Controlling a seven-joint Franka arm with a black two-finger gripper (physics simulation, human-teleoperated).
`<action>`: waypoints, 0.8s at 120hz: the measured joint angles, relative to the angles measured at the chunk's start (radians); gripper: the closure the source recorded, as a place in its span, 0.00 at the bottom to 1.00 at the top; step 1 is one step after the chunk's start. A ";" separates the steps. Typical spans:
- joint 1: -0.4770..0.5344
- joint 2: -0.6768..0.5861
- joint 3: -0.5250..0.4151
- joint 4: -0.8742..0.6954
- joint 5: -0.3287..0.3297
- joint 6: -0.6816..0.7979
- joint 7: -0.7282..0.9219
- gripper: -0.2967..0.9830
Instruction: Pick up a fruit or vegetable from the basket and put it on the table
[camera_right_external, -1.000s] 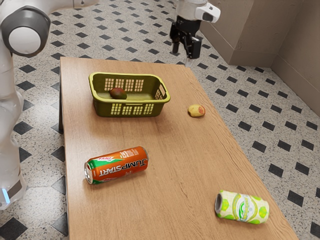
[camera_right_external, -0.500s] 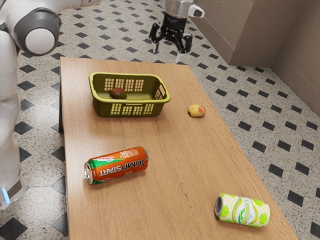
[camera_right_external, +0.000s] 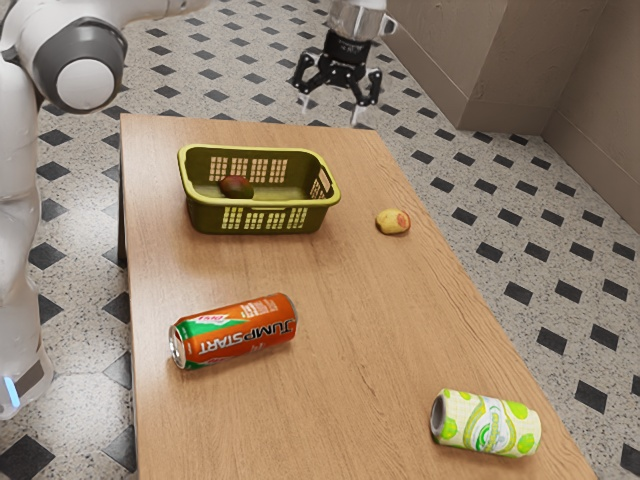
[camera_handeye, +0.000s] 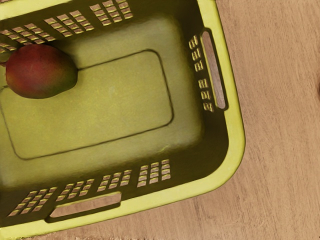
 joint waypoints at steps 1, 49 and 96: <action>-0.002 0.000 0.002 0.000 0.000 -0.001 -0.008 0.23; 0.019 -0.128 0.060 -0.298 0.081 0.114 -0.267 0.23; -0.026 -0.276 0.050 -0.570 0.139 0.267 -0.394 0.23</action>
